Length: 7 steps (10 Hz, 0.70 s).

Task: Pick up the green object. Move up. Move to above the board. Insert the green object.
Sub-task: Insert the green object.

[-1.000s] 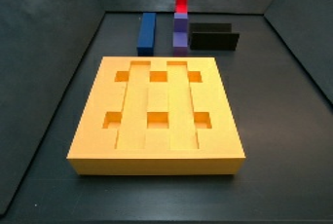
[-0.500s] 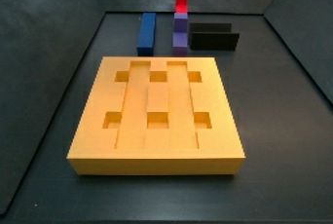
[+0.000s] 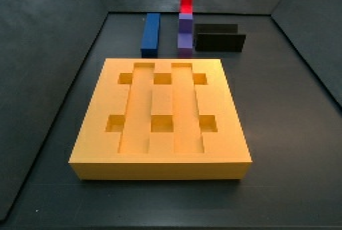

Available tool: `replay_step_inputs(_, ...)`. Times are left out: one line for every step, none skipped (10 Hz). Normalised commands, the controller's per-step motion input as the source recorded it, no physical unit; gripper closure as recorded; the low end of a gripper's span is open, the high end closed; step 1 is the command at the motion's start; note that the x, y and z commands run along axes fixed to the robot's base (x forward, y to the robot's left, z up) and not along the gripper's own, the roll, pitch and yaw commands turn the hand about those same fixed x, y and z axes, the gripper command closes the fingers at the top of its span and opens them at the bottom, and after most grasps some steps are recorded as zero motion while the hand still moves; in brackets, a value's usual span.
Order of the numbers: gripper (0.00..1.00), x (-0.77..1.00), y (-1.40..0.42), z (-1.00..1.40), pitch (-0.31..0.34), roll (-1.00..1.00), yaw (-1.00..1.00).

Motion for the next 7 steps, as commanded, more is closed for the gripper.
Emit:
replay_step_inputs(1.00, -0.13, 0.00, -0.11, -0.043, 0.00, 0.00)
replay_step_inputs(1.00, -0.49, 0.00, -0.25, -0.263, -0.08, -0.07)
replay_step_inputs(1.00, -0.70, 0.00, -0.35, -0.396, -0.15, 0.00)
replay_step_inputs(1.00, -0.80, 0.00, -0.53, -0.357, -0.03, -0.01)
replay_step_inputs(1.00, -0.80, 0.00, -0.65, -0.311, 0.00, 0.00)
replay_step_inputs(1.00, -0.58, 0.00, -0.72, -0.281, 0.00, 0.00)
replay_step_inputs(1.00, -0.17, 0.00, -0.88, -0.197, 0.05, 0.03)
